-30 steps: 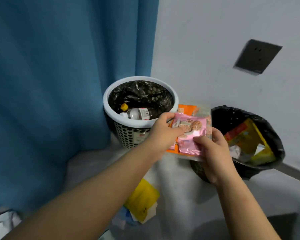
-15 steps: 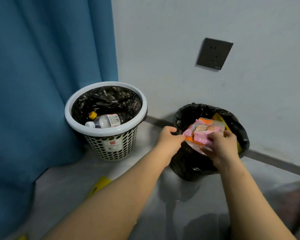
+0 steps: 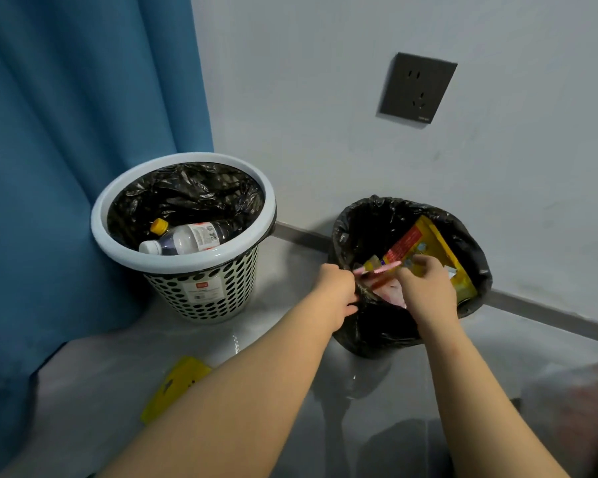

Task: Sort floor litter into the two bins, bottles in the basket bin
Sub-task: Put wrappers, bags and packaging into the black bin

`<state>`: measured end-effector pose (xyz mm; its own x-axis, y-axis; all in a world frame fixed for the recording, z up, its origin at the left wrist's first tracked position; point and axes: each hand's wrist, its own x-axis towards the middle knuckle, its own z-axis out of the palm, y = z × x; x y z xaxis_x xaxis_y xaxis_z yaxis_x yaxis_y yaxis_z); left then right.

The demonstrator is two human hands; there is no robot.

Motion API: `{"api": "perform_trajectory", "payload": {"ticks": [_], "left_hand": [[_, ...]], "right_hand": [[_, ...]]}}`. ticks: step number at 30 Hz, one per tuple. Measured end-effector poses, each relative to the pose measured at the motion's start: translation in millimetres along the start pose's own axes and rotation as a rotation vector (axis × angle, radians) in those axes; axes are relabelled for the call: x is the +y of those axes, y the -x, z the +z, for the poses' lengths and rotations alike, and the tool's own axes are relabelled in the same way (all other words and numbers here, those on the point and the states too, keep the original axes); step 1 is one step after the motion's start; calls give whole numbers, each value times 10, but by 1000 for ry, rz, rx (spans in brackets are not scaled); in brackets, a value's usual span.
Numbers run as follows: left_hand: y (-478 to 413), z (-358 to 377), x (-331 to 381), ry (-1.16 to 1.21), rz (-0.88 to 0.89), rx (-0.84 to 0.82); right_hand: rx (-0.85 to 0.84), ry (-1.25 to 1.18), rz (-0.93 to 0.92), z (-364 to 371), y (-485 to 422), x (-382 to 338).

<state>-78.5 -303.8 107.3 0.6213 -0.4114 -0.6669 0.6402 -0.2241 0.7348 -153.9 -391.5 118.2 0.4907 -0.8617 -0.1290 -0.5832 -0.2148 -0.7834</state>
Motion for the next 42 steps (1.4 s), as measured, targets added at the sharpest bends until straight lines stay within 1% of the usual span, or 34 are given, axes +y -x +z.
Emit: {"api": "perform_trajectory", "payload": {"ticks": [1, 3, 5, 6, 10, 13, 17, 22, 25, 28, 32, 34, 37, 39, 42], "left_hand": [[-21, 10, 2, 67, -37, 4], [-61, 22, -10, 99, -38, 6], [-100, 31, -38, 70, -4, 12], [-108, 42, -51, 62, 5, 15], [-98, 38, -93, 124, 28, 54], [-101, -52, -138, 173, 51, 79], [-46, -330, -181, 267, 58, 115], [169, -753, -189, 280, 43, 92], [288, -940, -188, 214, 65, 41], [324, -1101, -205, 102, 87, 64], [411, -1341, -269, -93, 147, 83], [484, -1484, -321, -203, 191, 78], [569, -1734, -447, -341, 254, 98], [607, -1935, -567, -423, 281, 123], [644, -2272, -822, -555, 269, 175]], "right_hand": [[38, 116, -13, -8, 36, 30], [51, 318, 4, 24, 130, 74], [27, 451, -5, 120, 212, 109], [24, 477, -14, 174, 251, 111], [40, 453, -66, 345, 345, 85], [10, 448, -100, 398, 429, 27], [-38, 455, -190, 506, 598, -49], [-104, 441, -277, 650, 829, -125], [-143, 430, -311, 703, 988, -156], [-170, 437, -320, 732, 1092, -186], [-127, 491, -355, 726, 1166, -227], [-87, 481, -458, 777, 1234, -241], [-20, 379, -746, 914, 1391, -260], [-81, 321, -866, 1053, 1526, -253], [-259, 323, -880, 1332, 1706, -137]]}}
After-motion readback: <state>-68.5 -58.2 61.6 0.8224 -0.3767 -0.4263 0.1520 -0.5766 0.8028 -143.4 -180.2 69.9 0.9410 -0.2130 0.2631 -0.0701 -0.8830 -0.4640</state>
